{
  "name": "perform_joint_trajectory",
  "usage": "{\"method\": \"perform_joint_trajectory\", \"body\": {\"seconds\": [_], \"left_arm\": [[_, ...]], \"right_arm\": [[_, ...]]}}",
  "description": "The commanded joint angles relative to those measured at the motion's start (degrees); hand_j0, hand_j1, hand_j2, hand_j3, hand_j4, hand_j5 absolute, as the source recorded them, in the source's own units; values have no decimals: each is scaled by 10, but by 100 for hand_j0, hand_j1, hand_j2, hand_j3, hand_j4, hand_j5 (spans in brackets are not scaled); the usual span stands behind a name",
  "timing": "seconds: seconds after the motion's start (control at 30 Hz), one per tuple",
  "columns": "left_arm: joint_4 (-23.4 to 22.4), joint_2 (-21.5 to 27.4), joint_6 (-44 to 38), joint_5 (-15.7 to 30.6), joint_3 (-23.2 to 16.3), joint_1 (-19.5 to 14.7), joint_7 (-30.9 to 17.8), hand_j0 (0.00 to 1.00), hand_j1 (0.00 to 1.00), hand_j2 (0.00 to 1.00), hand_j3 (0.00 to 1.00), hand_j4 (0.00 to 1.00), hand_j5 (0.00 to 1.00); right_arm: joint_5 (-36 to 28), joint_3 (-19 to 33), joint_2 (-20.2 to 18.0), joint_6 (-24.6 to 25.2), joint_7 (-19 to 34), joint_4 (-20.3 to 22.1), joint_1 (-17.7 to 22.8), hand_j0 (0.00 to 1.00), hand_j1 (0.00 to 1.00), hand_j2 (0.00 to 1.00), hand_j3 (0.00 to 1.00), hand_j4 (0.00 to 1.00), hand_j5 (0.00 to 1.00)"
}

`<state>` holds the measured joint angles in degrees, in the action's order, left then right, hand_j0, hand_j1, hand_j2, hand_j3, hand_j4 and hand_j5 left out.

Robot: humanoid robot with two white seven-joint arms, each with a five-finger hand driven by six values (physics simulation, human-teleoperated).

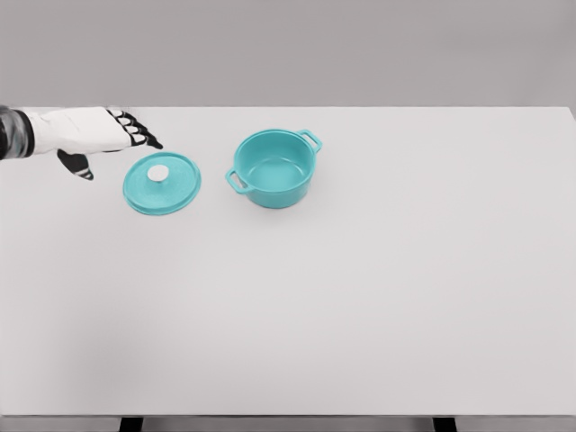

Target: Cover the pot with left arm

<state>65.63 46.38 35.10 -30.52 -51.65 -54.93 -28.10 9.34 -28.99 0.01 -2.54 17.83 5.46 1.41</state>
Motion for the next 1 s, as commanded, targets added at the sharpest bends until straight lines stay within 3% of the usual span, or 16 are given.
{"method": "perform_joint_trajectory", "body": {"seconds": [0.0,0.13,0.57,0.7,0.97], "left_arm": [[-49,-4,-1,90,-34,0,-2,100,100,100,100,100,100],[-114,-39,-1,115,-40,-16,-1,100,100,100,100,100,100],[-116,-75,-1,92,-53,-19,-1,100,100,100,100,100,100],[-116,-84,-1,75,-52,-20,-1,88,88,88,88,88,88],[-118,-90,-1,75,-55,-20,-1,87,87,87,87,87,87]], "right_arm": [[0,0,0,0,0,0,0,100,100,100,100,100,100],[0,0,0,0,1,0,0,100,100,100,100,100,100],[0,0,0,0,0,0,0,100,100,100,100,100,100],[0,0,0,0,0,0,0,100,100,100,100,100,100],[0,0,0,0,0,0,0,100,100,100,100,100,100]]}}
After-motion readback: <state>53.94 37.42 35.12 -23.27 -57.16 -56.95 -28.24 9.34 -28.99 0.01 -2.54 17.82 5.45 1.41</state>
